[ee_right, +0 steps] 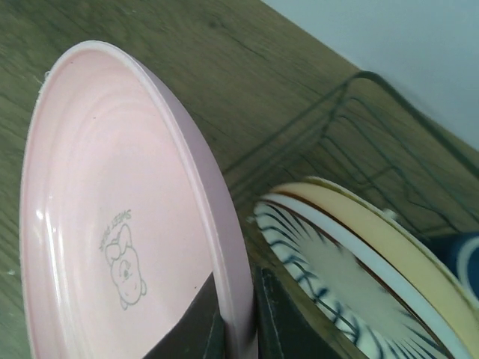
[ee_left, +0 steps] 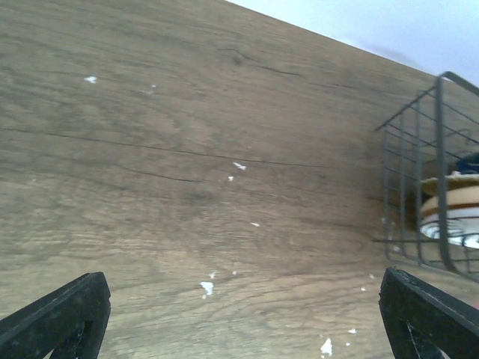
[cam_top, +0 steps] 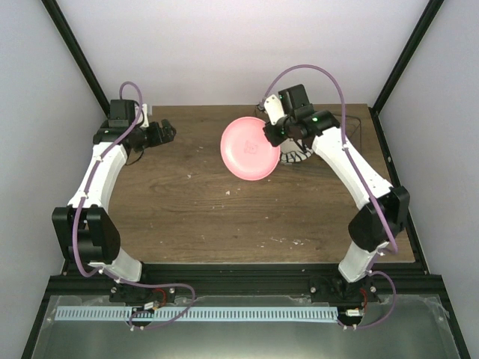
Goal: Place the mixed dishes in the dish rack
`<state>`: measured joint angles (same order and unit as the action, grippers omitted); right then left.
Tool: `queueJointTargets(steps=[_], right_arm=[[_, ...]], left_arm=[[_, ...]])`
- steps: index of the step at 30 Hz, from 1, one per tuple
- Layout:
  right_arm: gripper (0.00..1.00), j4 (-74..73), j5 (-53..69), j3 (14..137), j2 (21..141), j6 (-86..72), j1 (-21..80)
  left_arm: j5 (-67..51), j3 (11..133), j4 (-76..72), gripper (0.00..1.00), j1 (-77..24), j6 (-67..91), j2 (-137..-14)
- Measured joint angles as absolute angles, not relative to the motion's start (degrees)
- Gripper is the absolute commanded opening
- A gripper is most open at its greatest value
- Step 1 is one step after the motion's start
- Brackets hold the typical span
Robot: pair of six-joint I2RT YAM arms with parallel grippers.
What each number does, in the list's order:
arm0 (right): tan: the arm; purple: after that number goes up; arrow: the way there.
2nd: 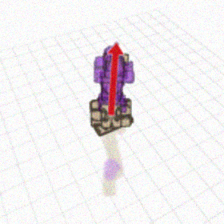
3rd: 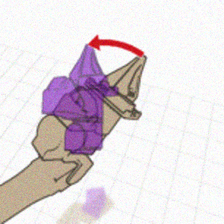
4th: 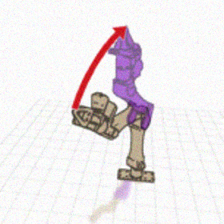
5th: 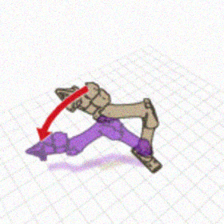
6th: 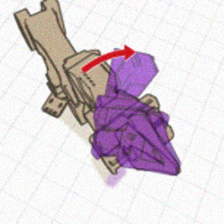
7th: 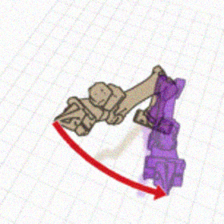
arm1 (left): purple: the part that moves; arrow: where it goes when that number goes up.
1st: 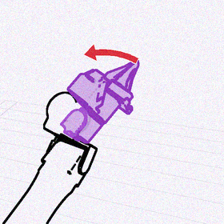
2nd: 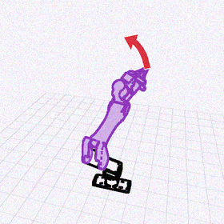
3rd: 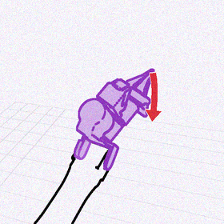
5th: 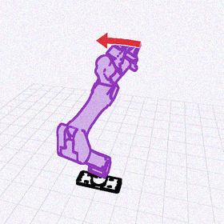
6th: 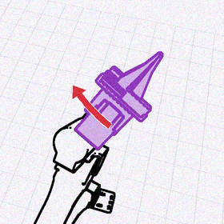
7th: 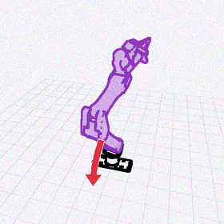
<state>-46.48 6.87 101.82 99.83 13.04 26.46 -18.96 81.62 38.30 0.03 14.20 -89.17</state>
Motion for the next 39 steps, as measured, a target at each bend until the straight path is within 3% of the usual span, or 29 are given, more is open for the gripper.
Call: queueJointTargets(steps=[8,14,17,21,30,39], right_arm=[[0.01,-42.54,-6.63,92.4,90.8,19.55,26.33],[0.01,-31.33,-10.09,76.88,81.03,31.68,26.04],[0.01,-24.47,-7.49,68.55,73.01,39.97,25.26],[0.01,-18.79,-3.57,66.52,67.66,46.13,23.24],[0.01,-6.57,6.42,60.93,64.66,56.38,16.16],[0.01,1.26,9.93,54.15,65.56,63.13,15.46]], left_arm=[[-14.26,82.72,39.31,1.0,0.08,14.83,-92.12],[-14.2,82.91,39.68,1.0,0.08,14.83,-93.6],[-14.24,83.59,40.03,1.0,0.08,14.79,-93.82],[-14.46,84.84,40.03,1.0,0.08,14.79,-94.61],[-16.25,85.82,40.16,1.0,0.08,14.79,-97.67],[-16.56,85.84,40.42,1.0,0.08,14.79,-97.73]])
